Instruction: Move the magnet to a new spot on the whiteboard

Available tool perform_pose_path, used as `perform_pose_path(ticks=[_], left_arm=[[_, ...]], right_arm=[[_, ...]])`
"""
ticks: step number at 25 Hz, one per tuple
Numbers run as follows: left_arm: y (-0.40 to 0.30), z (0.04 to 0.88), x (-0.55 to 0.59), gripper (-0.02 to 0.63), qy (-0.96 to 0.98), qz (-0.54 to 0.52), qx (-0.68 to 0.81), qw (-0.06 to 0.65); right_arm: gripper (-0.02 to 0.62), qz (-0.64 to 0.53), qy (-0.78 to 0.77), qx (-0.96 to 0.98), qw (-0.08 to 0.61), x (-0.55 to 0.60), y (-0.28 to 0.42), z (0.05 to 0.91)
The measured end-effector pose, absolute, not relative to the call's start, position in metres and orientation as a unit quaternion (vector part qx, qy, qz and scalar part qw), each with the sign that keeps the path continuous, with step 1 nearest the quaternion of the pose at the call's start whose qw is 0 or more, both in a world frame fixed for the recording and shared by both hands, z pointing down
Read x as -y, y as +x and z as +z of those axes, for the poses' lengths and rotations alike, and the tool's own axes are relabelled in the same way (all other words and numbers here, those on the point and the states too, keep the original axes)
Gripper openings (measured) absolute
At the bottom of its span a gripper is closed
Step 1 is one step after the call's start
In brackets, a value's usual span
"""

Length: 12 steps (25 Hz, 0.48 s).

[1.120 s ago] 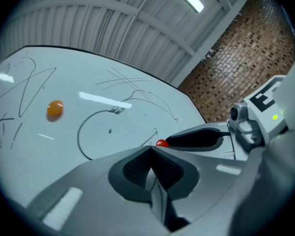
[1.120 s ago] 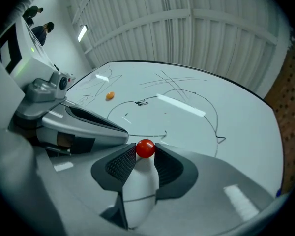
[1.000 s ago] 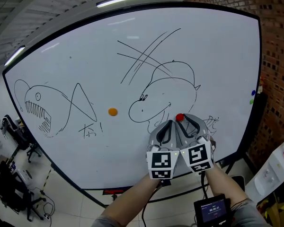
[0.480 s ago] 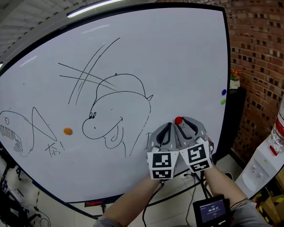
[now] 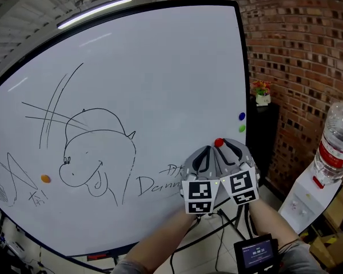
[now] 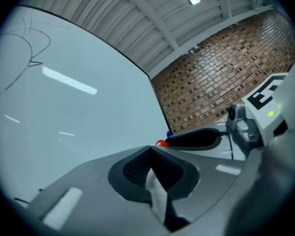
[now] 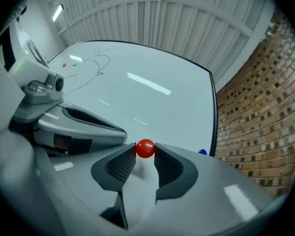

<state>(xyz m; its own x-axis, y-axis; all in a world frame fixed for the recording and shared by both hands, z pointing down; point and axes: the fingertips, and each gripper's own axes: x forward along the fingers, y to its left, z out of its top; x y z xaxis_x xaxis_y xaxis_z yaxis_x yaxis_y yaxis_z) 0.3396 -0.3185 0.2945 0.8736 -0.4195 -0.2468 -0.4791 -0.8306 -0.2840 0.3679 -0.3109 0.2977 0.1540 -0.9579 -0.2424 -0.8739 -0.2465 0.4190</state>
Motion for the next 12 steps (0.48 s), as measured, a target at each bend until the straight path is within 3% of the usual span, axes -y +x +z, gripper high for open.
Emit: perform_pose_path(ticks=[12], left_arm=[[0.426,0.252,0.31,0.0,-0.955,0.116,-0.204,0.182]], right_arm=[[0.124,-0.259,0.77,0.58,0.058,0.306,0.457,0.251]])
